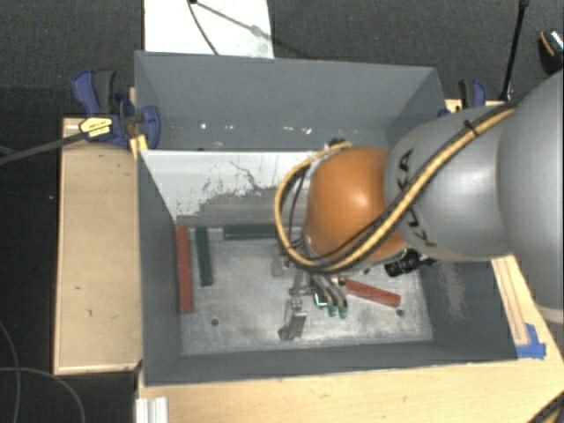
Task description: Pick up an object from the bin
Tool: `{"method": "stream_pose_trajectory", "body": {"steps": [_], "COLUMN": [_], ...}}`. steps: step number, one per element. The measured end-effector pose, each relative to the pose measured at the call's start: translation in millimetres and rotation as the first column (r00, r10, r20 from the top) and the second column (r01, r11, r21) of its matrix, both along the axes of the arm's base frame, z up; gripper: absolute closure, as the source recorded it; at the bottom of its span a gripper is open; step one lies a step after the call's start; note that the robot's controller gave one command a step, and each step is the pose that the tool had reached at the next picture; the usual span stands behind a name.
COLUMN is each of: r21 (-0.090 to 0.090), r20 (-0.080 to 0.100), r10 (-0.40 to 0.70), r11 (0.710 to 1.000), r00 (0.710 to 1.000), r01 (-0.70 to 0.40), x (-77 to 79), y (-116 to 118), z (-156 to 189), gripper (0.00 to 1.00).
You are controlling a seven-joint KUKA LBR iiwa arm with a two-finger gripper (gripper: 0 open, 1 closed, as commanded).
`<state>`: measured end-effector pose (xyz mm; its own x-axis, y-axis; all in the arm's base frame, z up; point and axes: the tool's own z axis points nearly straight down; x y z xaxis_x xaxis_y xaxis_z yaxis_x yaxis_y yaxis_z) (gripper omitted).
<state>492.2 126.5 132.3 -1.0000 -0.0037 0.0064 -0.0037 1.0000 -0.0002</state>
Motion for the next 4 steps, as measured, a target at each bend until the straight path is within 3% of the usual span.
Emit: {"method": "stream_pose_trajectory", "body": {"steps": [1,2,3,4], "r21": [-0.004,-0.004,0.0,0.001], "r20": [0.003,0.011,0.01,0.01], "r10": [0.02,0.35,0.347,0.344], "r11": [1.0,0.937,0.938,0.939], "r00": [1.0,0.937,0.938,0.939], "r01": [-0.02,-0.35,-0.347,-0.344], "x": [34.7,40.7,40.2,40.2], "y": [-81,-144,-141,-140], "z": [-66,-41,-41,-41], "gripper": [0.0,0.0,1.0,0.0]}}
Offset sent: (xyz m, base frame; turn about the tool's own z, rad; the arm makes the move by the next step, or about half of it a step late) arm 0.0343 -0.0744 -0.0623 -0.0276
